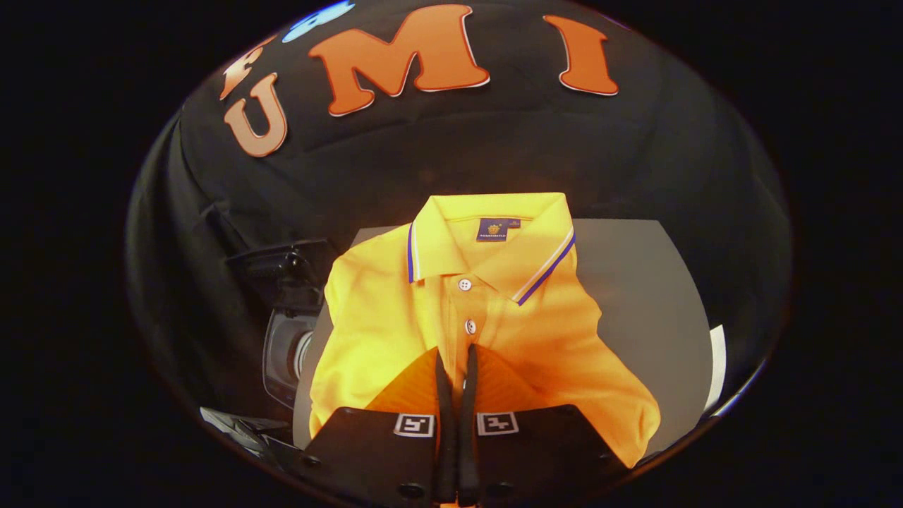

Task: Put the clothes into the washing machine and then close the washing machine lid.

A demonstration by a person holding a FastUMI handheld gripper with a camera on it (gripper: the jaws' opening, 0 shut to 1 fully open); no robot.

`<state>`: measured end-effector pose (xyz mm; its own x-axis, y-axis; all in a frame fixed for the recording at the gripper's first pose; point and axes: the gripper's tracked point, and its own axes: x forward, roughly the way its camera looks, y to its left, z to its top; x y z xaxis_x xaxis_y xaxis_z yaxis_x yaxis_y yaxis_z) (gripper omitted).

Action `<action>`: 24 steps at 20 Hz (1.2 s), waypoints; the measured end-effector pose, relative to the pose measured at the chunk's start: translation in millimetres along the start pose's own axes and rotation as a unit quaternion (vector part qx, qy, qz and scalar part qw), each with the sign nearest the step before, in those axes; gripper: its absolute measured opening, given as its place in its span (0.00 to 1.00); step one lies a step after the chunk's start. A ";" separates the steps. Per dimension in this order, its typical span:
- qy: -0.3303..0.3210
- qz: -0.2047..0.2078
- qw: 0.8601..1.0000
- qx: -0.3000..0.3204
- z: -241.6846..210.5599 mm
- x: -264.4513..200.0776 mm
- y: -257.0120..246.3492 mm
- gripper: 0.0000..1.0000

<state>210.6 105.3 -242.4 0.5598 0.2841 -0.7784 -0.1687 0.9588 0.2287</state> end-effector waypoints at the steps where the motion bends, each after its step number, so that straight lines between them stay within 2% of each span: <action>1: -0.028 0.021 0.998 0.042 1.4 0.1 4.0 0.08; 2: -0.056 0.051 0.993 0.095 3.0 -0.2 9.2 0.09; 4: -0.117 0.104 0.972 0.178 15.4 -5.5 13.7 0.08; 6: -0.172 0.126 0.956 0.202 30.3 -13.3 17.8 0.08; 11: -0.268 0.161 0.941 0.130 49.0 -63.4 34.9 0.08; 15: -0.315 0.200 0.924 0.083 61.9 -111.4 73.8 0.08; 20: -0.370 0.248 0.891 0.090 74.0 -160.6 97.9 0.08; 24: -0.391 0.257 0.882 0.059 84.0 -184.7 113.3 0.08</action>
<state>156.3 161.7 -23.6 0.8301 0.5525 0.0753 -0.5028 0.6834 0.5292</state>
